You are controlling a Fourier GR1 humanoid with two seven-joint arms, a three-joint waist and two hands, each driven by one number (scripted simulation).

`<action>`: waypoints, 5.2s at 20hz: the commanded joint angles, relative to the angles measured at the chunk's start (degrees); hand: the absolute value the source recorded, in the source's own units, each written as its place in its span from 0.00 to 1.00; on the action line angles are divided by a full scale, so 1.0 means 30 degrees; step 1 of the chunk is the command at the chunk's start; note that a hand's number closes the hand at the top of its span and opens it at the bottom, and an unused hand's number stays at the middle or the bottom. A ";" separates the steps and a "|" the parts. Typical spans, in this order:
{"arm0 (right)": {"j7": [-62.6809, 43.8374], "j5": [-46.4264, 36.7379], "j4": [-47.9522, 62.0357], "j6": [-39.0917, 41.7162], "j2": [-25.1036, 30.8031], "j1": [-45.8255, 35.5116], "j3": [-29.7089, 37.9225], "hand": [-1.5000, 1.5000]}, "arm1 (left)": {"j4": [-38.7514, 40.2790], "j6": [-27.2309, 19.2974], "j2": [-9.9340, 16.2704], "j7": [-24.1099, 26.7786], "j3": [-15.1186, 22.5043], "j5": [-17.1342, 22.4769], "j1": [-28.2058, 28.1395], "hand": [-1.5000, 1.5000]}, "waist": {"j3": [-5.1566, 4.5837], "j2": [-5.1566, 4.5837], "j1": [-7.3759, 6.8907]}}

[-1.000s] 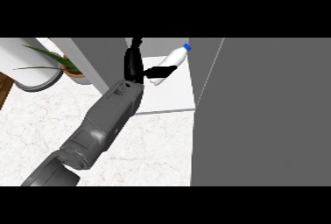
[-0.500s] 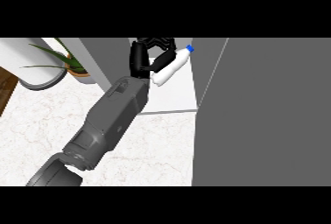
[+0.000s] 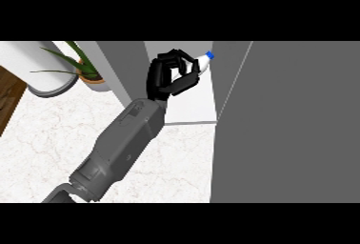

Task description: Pick up the bottled water, place it into the cabinet and close the cabinet

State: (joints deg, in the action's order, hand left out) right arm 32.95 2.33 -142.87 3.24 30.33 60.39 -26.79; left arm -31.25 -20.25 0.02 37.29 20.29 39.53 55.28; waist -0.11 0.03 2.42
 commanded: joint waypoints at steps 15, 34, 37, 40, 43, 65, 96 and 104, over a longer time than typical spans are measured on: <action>-0.1175 -0.1915 -0.3715 -0.2041 0.0617 0.1493 -0.1574 0.00 | -1.4469 0.0853 0.2726 -0.1444 0.6531 0.0952 -1.3187 0.00 | -0.0007 0.0342 -0.1188; -0.3735 -0.4881 -0.3720 0.0621 0.6266 -0.4248 -0.3635 1.00 | -2.1478 0.6140 1.2188 0.2389 0.3826 0.2383 -2.2851 0.00 | -0.0189 0.0162 -0.2029; -0.5066 -0.4189 -0.4105 0.0339 0.5537 -0.5559 -0.4875 1.00 | -2.1907 0.7271 1.3378 0.2986 0.2823 0.2914 -2.3616 0.00 | -0.0171 0.0050 -0.2021; -0.7018 -0.3576 -0.3668 0.0169 0.4801 -0.6933 -0.5910 1.00 | -2.2372 0.8579 1.4662 0.3417 0.2285 0.3238 -2.4612 0.00 | -0.0168 -0.0048 -0.2323; -0.9073 -0.2808 -0.3082 0.0579 0.3936 -0.8646 -0.7186 1.00 | -2.2560 0.9455 1.5193 0.3667 0.2346 0.3309 -2.5581 0.00 | -0.0152 -0.0164 -0.2497; -1.3371 0.0445 0.1025 0.2471 0.0554 -1.6666 -0.6052 1.00 | -2.2082 1.2477 1.7797 0.4026 0.0031 0.4172 -2.5776 0.00 | -0.0334 -0.0787 -0.4003; -1.7056 0.5650 1.8182 -0.2249 -0.8810 -3.1158 0.3647 1.00 | -2.1651 1.4311 1.8522 0.3305 -0.1693 0.5806 -2.6544 0.00 | -0.0015 -0.0459 -0.3525; -1.5415 0.5181 2.4813 -0.1493 -0.8989 -3.5516 0.5300 1.00 | -2.1348 1.4974 1.8410 0.3016 -0.2230 0.5929 -2.6502 0.00 | 0.0016 -0.0475 -0.2915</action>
State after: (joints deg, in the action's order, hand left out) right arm -16.30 20.37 -82.41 1.45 4.69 -34.93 -16.78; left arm -95.05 21.60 55.26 45.19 13.96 57.06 -23.96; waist 0.42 0.10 -5.82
